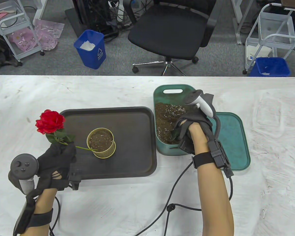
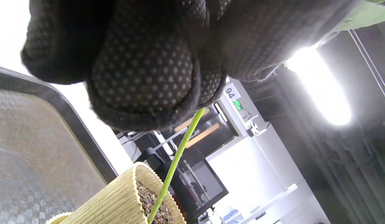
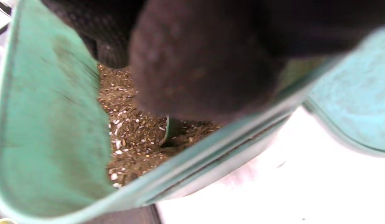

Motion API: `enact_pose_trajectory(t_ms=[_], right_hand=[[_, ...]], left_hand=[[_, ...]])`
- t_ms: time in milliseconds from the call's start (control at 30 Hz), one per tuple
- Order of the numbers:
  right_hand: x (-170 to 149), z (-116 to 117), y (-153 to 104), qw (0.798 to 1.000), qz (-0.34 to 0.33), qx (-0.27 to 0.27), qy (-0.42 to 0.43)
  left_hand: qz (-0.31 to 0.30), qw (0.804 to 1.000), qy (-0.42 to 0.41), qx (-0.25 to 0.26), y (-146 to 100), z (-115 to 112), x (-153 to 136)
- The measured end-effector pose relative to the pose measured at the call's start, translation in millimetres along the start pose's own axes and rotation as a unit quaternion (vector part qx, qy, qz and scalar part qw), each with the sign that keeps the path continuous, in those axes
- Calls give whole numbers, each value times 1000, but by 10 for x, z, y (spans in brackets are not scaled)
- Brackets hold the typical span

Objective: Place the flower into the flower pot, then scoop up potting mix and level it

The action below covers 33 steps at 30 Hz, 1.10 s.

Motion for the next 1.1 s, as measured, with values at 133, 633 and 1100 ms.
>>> enact_pose_trajectory(t_ms=[133, 633, 1100], right_hand=[[2, 37, 62, 998, -22, 6, 65], [-261, 109, 55, 958, -61, -23, 278], [-406, 11, -488, 914, -114, -96, 377]], left_hand=[[0, 1000, 1, 1, -1, 0, 1], [1, 1000, -2, 0, -1, -3, 0], [10, 1000, -8, 1, -1, 5, -28]])
Point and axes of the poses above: the tracker on the back of each hand, its own x axis roughly to the thumb side, its own y axis roughly from the wrist to the fingertips, z = x × y, the point moved 2 cm from there along y, roughly from the wrist to the fingertips, and after that the axes turned 8 degrees about -z, right-handed, at the moved point
